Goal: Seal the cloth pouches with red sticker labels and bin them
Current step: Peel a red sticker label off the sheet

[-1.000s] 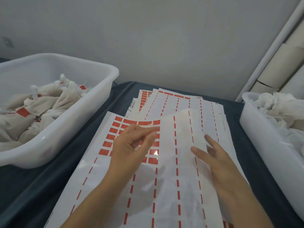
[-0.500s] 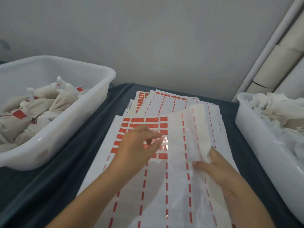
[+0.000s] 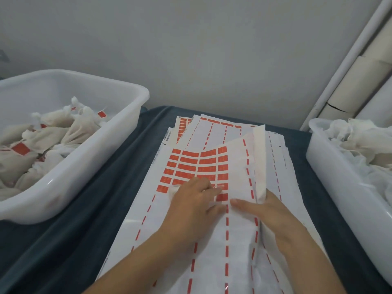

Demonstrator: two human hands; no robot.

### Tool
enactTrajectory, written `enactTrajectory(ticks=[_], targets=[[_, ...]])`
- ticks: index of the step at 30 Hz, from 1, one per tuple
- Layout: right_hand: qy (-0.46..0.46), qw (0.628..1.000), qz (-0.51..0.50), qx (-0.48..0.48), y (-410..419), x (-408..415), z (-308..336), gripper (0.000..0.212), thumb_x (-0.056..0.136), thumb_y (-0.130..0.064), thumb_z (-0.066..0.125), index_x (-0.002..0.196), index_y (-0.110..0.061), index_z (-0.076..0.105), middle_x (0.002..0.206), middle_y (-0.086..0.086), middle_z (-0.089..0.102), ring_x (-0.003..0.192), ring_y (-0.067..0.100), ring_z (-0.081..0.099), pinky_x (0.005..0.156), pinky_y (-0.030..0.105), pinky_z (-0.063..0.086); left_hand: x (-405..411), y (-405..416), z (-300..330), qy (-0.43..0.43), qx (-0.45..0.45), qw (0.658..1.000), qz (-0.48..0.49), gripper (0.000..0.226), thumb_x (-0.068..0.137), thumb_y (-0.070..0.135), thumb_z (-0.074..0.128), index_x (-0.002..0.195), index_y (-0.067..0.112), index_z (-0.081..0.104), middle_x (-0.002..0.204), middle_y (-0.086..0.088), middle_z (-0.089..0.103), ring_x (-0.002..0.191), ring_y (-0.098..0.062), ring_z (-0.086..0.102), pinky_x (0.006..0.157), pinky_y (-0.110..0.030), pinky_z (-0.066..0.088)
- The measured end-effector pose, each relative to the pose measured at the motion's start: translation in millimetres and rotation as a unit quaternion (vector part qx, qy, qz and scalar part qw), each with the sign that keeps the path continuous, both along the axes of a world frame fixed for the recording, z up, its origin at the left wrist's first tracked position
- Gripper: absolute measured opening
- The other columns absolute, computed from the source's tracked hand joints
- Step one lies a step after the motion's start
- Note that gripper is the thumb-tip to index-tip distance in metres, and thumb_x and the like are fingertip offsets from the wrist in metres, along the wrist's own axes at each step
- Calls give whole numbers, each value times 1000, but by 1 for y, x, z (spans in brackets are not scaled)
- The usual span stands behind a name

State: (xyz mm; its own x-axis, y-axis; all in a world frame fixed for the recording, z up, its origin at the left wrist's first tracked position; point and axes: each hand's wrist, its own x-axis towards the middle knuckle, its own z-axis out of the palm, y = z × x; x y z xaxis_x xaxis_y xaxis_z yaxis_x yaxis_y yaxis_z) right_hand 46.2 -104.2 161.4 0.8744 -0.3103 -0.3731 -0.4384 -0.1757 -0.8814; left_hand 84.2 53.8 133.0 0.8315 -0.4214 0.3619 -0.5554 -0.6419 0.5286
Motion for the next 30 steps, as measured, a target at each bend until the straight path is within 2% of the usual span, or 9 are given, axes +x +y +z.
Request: enactTrajectory(ticks=[3,6,10,13,16,22,26,30], targets=[[3,999,-16,37,-4,3,-4,36,75,-28,74,107,-31,57,97,-2,70,89,24,67,81,48,54,5,0,-5,5,0,1000,13,39,86,47,53,123,35,55,120,21,51,104,3,37,99,-17,28],[-5,997,-8,77,-7,2,-6,36,75,-29,74,109,-30,60,99,0,72,92,28,68,85,54,52,5,-1,-3,-8,-11,1000,9,37,86,44,54,121,33,58,116,20,54,97,5,36,95,-12,26],[-29,995,-8,96,-5,0,-9,39,73,-33,73,110,-30,60,95,-2,73,87,25,70,81,51,55,5,0,0,-6,-46,999,10,33,84,41,58,113,29,65,103,21,54,89,5,37,87,-6,28],[-46,994,-8,97,-2,-2,-9,39,72,-35,73,109,-31,60,95,-3,73,86,24,71,81,51,55,5,2,3,2,-47,999,-2,32,83,42,58,110,28,67,99,23,50,86,5,39,87,-7,32],[-59,994,-7,90,0,-2,-8,40,69,-38,73,107,-33,60,93,-5,73,84,22,71,80,49,56,5,3,7,9,-52,998,-23,31,82,39,58,107,27,69,93,25,47,81,11,41,79,-2,30],[-71,994,-4,80,3,-2,-5,45,62,-41,72,104,-34,58,93,-7,73,84,21,70,78,44,57,6,5,11,53,-87,995,-13,27,82,38,59,104,27,70,78,37,41,85,12,44,72,0,34],[-68,994,-8,83,4,-2,-4,45,68,-37,73,110,-33,56,101,-3,71,91,24,68,84,52,53,7,4,11,51,-72,996,-15,30,83,40,58,107,27,69,84,34,41,83,12,42,77,-3,34],[-74,993,-11,88,6,-3,-3,46,70,-36,71,113,-32,55,102,-2,70,90,23,68,83,49,54,5,5,9,16,-49,998,-26,37,81,45,51,110,28,67,95,27,42,84,9,39,84,-2,29]])
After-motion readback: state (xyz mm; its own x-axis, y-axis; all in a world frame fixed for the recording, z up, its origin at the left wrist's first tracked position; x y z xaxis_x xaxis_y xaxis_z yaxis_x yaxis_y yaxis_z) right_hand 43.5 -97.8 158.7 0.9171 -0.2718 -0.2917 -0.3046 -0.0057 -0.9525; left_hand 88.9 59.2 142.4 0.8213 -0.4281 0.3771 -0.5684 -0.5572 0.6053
